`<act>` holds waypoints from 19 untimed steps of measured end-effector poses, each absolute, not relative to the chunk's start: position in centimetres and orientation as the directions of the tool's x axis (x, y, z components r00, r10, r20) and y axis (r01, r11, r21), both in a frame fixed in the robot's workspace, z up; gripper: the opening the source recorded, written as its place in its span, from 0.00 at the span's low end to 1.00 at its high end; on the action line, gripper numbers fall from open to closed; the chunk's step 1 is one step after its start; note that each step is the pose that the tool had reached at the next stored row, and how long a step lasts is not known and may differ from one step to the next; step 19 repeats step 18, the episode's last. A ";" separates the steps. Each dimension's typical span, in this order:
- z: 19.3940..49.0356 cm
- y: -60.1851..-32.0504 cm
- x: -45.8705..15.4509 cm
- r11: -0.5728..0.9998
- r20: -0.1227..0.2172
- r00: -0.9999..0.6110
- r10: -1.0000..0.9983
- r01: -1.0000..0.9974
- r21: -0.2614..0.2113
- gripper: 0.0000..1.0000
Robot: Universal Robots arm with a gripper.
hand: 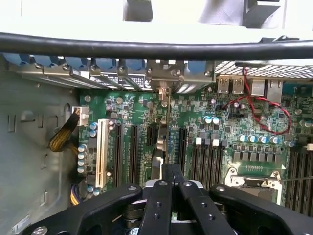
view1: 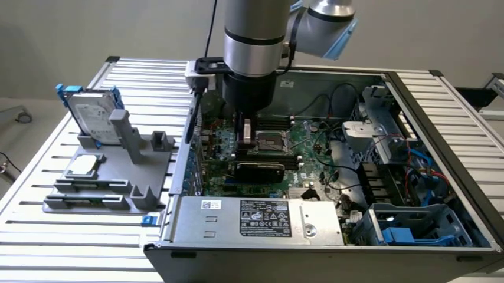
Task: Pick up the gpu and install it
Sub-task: 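Press down on the gpu until it lock into place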
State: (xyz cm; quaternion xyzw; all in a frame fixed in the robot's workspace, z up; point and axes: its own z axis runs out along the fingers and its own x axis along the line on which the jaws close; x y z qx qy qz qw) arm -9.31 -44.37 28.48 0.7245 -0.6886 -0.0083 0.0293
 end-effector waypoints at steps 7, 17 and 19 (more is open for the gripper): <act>29.1 -44.4 -9.5 -0.050 0.028 0.052 -0.998 -0.997 0.054 0.11; 29.6 -44.4 -9.5 -0.050 0.027 0.052 -0.998 -0.997 0.054 0.11; 29.7 -44.4 -9.5 -0.050 0.027 0.052 -0.998 -0.997 0.054 0.11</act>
